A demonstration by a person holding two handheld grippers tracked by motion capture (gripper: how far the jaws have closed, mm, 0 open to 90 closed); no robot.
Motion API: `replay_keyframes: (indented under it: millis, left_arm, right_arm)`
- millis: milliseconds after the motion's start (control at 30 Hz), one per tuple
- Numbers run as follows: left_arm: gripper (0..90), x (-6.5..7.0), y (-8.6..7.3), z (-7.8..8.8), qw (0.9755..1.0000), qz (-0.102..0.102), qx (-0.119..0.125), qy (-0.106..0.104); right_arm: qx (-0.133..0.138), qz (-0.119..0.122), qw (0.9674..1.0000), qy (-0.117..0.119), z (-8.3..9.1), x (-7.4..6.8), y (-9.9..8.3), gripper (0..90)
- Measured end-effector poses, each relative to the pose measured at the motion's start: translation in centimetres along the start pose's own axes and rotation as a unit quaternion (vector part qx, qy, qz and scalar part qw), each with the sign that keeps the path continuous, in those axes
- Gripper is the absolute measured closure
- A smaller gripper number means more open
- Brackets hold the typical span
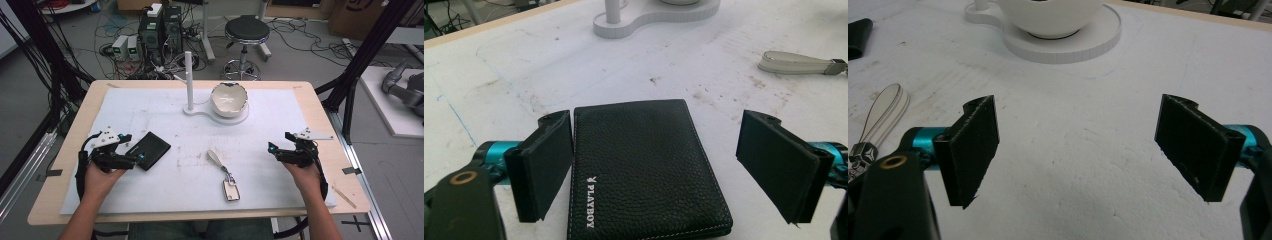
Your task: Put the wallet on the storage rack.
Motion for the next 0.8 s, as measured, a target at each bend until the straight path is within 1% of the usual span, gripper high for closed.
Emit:
replay_keyframes:
  millis: [167,300,333,400,433,467,500,533,567,600,667,733,767,800]
  left_arm:
    - [15.5,0.1,-0.2,0.3,1.0000,-0.001,-0.001,0.001]
    - [15.5,0.1,-0.4,0.9,1.0000,-0.001,0.001,0.002]
    - [15.5,0.0,-0.5,1.0,1.0000,0.000,0.001,0.003]
    - [15.5,0.0,-0.6,1.3,1.0000,0.001,0.003,0.005]
    - [15.5,-0.1,-0.7,1.5,1.0000,0.001,0.003,0.006]
    - [15.5,-0.1,-0.7,1.7,1.0000,0.001,0.003,0.008]
    - [15.5,-0.2,-0.8,1.9,0.9999,0.000,0.004,0.010]
    - [15.5,-0.2,-0.9,2.1,0.9999,0.001,0.005,0.012]
    - [15.5,-0.2,-1.0,2.3,0.9999,0.002,0.005,0.012]
    - [15.5,-0.3,-1.0,2.5,0.9999,0.003,0.007,0.013]
    - [15.5,-0.3,-1.2,2.9,0.9998,0.006,0.009,0.016]
    - [15.5,-0.4,-1.4,3.3,0.9998,0.004,0.009,0.019]
    - [15.5,-0.4,-1.5,3.4,0.9998,0.005,0.010,0.019]
    - [15.5,-0.4,-1.5,3.6,0.9997,0.004,0.010,0.020]
  right_arm:
    - [-0.001,0.007,0.9999,0.007,-0.5,-0.3,0.3,18.0]
    - [0.004,0.008,0.9999,0.013,-0.9,-0.7,1.1,18.0]
    - [0.007,0.007,0.9998,0.018,-1.3,-0.9,1.6,18.0]
    - [0.010,0.008,0.9997,0.019,-1.5,-1.0,1.8,18.0]
    - [0.014,0.010,0.9996,0.021,-1.7,-1.3,2.2,18.0]
    - [0.016,0.014,0.9994,0.028,-2.3,-1.8,2.8,18.0]
    - [0.016,0.014,0.9994,0.028,-2.3,-1.8,2.8,18.0]
    - [0.017,0.019,0.9991,0.033,-2.9,-2.3,3.4,18.0]
    - [0.017,0.019,0.9991,0.033,-2.9,-2.3,3.4,18.0]
    - [0.018,0.023,0.9988,0.038,-3.5,-2.7,4.0,18.0]
    - [0.019,0.022,0.9989,0.037,-3.8,-2.9,4.3,18.0]
    - [0.028,0.025,0.9985,0.041,-4.3,-3.3,5.0,18.0]
    - [0.027,0.026,0.9984,0.041,-4.5,-3.5,5.3,18.0]
    - [0.029,0.030,0.9981,0.046,-5.1,-4.0,6.0,18.0]
Point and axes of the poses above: each handheld gripper's, and its own axes: z roughly backward along the jaws, y roughly out of its top, x roughly to its right, the point moved 7 cm from there along -z, roughly forward along the jaws, and after that the axes turned 12 degrees about z, right-handed, at the moved point
